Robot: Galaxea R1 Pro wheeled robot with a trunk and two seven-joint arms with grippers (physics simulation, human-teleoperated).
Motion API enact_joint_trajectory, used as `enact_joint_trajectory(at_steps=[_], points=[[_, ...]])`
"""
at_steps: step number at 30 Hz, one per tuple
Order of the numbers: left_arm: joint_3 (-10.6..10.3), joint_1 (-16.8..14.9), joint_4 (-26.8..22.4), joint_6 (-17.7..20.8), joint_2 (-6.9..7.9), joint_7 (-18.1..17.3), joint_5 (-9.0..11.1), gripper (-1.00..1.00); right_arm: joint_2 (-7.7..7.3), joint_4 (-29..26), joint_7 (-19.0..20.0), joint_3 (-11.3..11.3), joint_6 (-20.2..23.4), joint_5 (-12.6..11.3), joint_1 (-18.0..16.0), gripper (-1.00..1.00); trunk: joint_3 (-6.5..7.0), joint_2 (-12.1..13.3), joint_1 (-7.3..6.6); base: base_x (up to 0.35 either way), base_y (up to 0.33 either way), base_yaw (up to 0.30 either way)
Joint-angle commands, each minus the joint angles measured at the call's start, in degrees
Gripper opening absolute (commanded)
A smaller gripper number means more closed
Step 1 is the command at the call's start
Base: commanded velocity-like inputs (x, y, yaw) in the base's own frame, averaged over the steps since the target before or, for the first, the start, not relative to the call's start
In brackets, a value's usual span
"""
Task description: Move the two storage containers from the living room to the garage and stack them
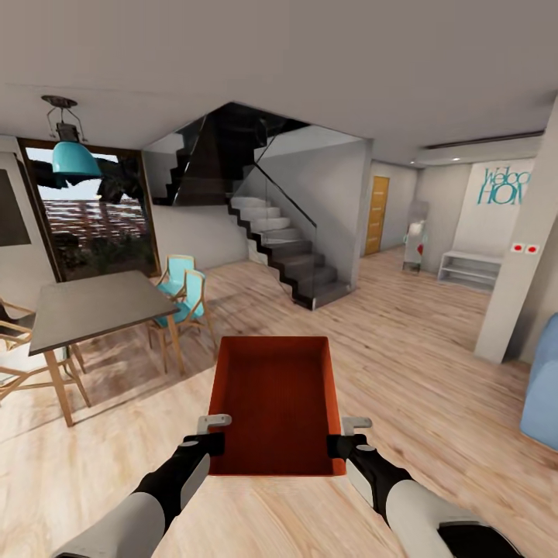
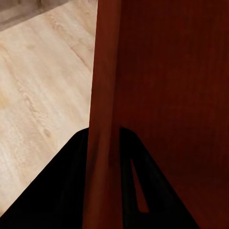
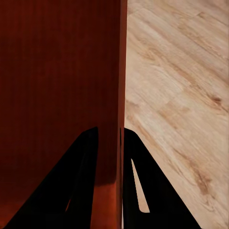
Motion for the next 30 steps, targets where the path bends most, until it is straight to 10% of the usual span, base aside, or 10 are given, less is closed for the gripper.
enact_joint_trajectory(at_steps=[1,30], points=[[0.26,-0.04,-0.21,0.34,0.09,0.50,-0.25,-1.00,-0.03,0.00,0.03,-0.23,0.10,0.63,0.01,-1.00,-0.02,-0.04,0.05,0.322,0.000,0.000],[0.27,-0.04,-0.21,0.37,0.09,0.54,-0.25,-1.00,-0.03,0.00,0.00,-0.23,-1.11,0.70,0.01,-1.00,-0.02,-0.04,0.05,0.322,0.000,0.000]])
